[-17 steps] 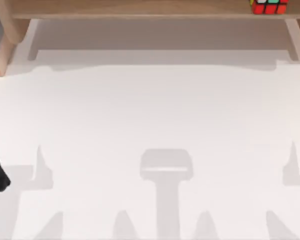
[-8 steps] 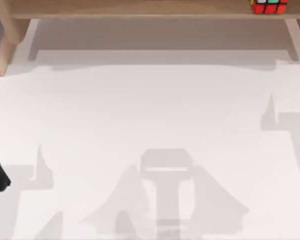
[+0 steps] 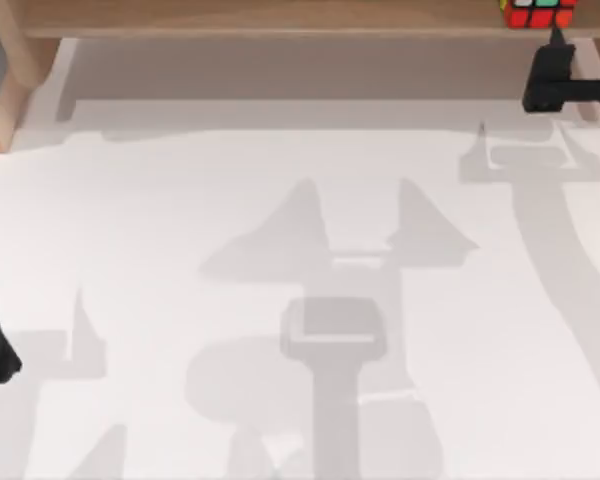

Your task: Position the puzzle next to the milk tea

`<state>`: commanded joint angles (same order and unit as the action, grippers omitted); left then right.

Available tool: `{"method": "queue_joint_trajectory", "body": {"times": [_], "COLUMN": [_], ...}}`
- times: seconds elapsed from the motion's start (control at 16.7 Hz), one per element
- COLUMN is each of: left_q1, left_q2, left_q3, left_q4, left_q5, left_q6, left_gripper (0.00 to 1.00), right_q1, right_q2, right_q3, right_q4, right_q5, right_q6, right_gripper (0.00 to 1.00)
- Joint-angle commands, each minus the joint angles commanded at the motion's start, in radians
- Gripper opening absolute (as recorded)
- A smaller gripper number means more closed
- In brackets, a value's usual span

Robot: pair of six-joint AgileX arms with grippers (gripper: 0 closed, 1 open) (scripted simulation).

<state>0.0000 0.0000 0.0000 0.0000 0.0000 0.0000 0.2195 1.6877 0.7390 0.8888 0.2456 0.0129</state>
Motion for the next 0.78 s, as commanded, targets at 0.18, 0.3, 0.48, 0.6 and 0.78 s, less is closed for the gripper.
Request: {"method": "queue_joint_trajectory", "body": {"times": [0.18, 0.3, 0.48, 0.6, 0.78], "left_q1": [0.000, 0.000, 0.000, 0.000, 0.000], "left_q2": [0.000, 0.000, 0.000, 0.000, 0.000], "left_q3": [0.000, 0.000, 0.000, 0.000, 0.000], "left_q4": [0.000, 0.000, 0.000, 0.000, 0.000], "left_q5": [0.000, 0.000, 0.000, 0.000, 0.000], "left_q6": [0.000, 0.000, 0.000, 0.000, 0.000], "left_gripper": [1.00, 1.00, 1.00, 1.00, 1.00], "right_q1": [0.025, 0.038, 0.044, 0.044, 0.038], "right_q2": [0.176, 0.241, 0.264, 0.264, 0.271], "right_q3": [0.088, 0.129, 0.148, 0.148, 0.160], "right_q4": [0.102, 0.152, 0.172, 0.172, 0.165], "right_q5": [0.030, 0.044, 0.050, 0.050, 0.044], "right_q6": [0.002, 0.002, 0.002, 0.002, 0.002], "right_gripper": [1.00, 1.00, 1.00, 1.00, 1.00]}}
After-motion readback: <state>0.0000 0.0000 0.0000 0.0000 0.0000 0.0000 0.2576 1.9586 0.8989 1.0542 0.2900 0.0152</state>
